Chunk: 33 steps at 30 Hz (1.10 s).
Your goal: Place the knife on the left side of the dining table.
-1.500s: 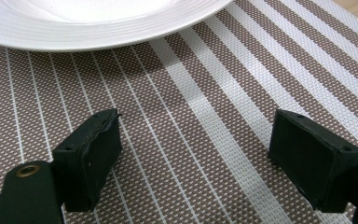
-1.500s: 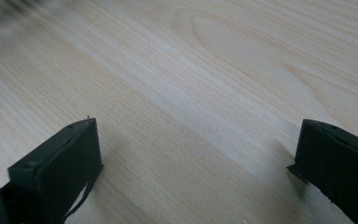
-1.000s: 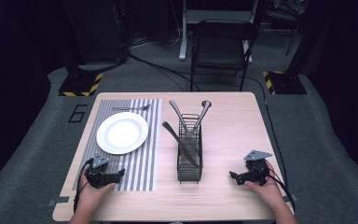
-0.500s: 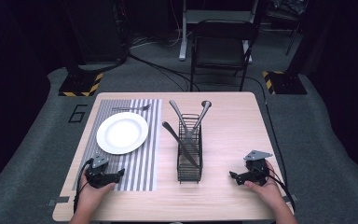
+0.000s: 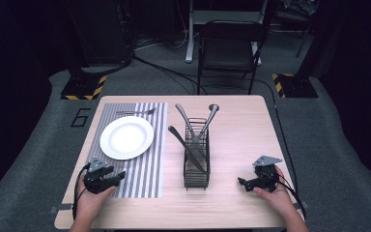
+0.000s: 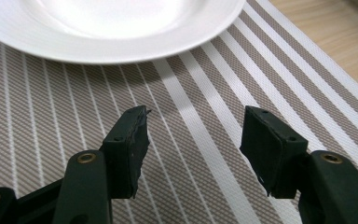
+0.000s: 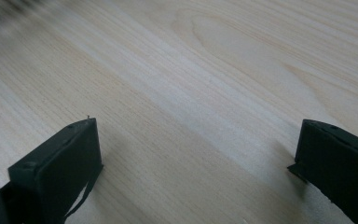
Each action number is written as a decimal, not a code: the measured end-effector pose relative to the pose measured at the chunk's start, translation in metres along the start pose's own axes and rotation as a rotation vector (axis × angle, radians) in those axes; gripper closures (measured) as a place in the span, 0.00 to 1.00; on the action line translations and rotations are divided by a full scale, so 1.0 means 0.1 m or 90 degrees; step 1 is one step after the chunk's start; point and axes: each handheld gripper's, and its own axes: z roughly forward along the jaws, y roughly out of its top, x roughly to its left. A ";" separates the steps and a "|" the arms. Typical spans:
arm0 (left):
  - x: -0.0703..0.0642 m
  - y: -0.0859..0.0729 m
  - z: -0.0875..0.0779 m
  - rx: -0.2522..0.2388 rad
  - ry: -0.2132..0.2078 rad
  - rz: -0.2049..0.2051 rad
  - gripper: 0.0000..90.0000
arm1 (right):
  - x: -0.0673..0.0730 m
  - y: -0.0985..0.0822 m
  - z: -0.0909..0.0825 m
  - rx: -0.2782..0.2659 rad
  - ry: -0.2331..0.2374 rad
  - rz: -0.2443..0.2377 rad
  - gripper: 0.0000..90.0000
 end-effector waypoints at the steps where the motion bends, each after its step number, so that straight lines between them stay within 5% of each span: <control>1: -0.02 0.00 0.01 0.009 -0.005 -0.002 0.45 | 0.00 0.00 0.00 0.000 0.000 0.000 0.00; 11: -0.25 0.18 -0.08 0.010 -0.027 0.025 0.48 | 0.00 0.00 0.00 0.000 -0.001 0.000 0.00; 33: -0.67 0.76 -0.10 0.001 -0.123 0.027 0.57 | 0.00 0.00 0.00 0.000 -0.001 0.000 0.00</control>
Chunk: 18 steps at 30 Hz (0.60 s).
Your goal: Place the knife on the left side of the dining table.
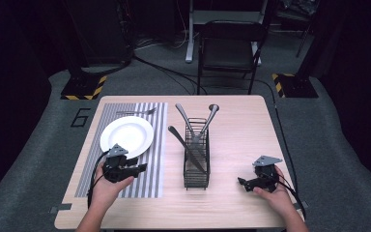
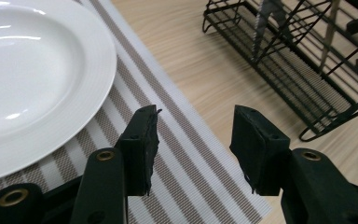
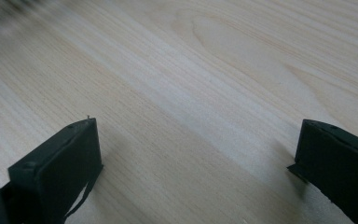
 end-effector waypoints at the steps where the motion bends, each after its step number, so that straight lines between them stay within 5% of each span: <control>1: 0.00 0.00 0.00 0.000 0.000 0.000 0.57 | 0.00 0.00 0.00 0.000 0.000 0.000 0.00; 18: -0.21 0.61 -0.10 -0.038 -0.002 0.018 0.60 | 0.00 0.00 0.00 0.000 0.001 0.000 0.00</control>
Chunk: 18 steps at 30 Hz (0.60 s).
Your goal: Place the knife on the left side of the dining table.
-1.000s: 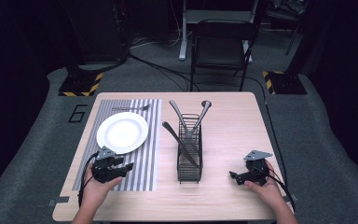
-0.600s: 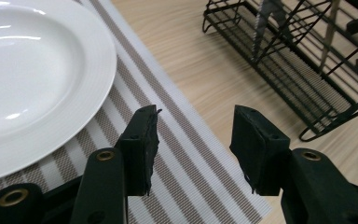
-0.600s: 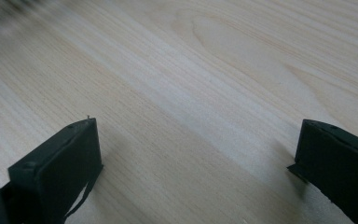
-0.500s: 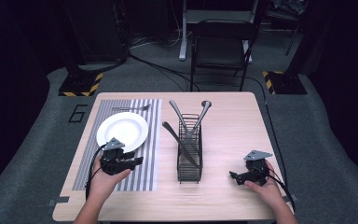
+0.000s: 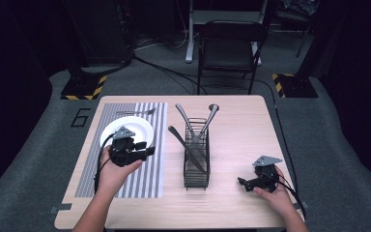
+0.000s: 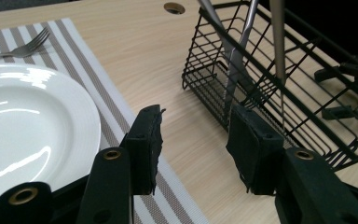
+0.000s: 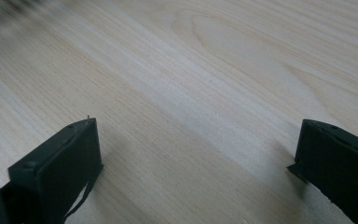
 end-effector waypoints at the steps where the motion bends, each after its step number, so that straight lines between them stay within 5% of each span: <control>1: -0.01 0.03 0.00 -0.002 -0.001 0.003 0.60 | 0.00 0.00 0.00 0.000 0.000 0.000 0.00; 12: -0.17 0.36 0.01 -0.021 -0.031 0.009 0.62 | 0.00 0.00 0.00 0.000 0.000 0.000 0.00; 18: -0.24 0.47 0.10 -0.029 -0.033 -0.009 0.62 | 0.00 0.00 0.00 0.000 -0.001 0.000 0.00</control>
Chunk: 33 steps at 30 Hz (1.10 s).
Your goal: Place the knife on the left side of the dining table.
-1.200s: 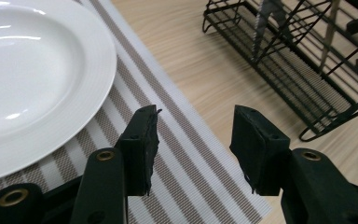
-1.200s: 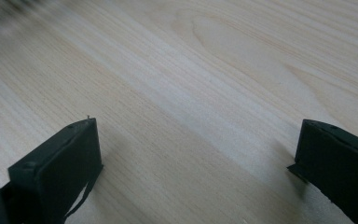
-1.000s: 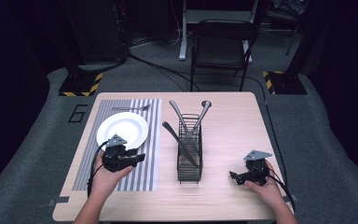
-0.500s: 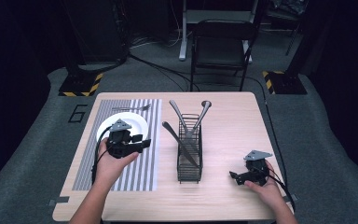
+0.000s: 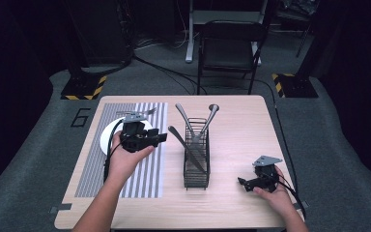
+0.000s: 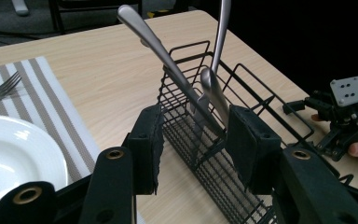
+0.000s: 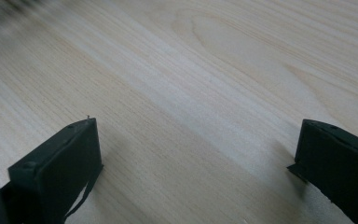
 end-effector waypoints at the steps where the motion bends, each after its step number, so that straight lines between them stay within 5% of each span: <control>1: -0.01 0.01 0.02 0.001 -0.002 -0.001 0.62 | 0.00 0.00 0.00 0.000 0.000 0.000 0.00; 16: -0.07 0.18 0.23 0.004 -0.017 -0.008 0.69 | 0.00 0.00 0.00 0.000 0.000 0.000 0.00; 33: -0.08 0.15 0.35 -0.008 -0.018 -0.020 0.81 | 0.00 0.00 0.00 0.000 0.000 0.000 0.00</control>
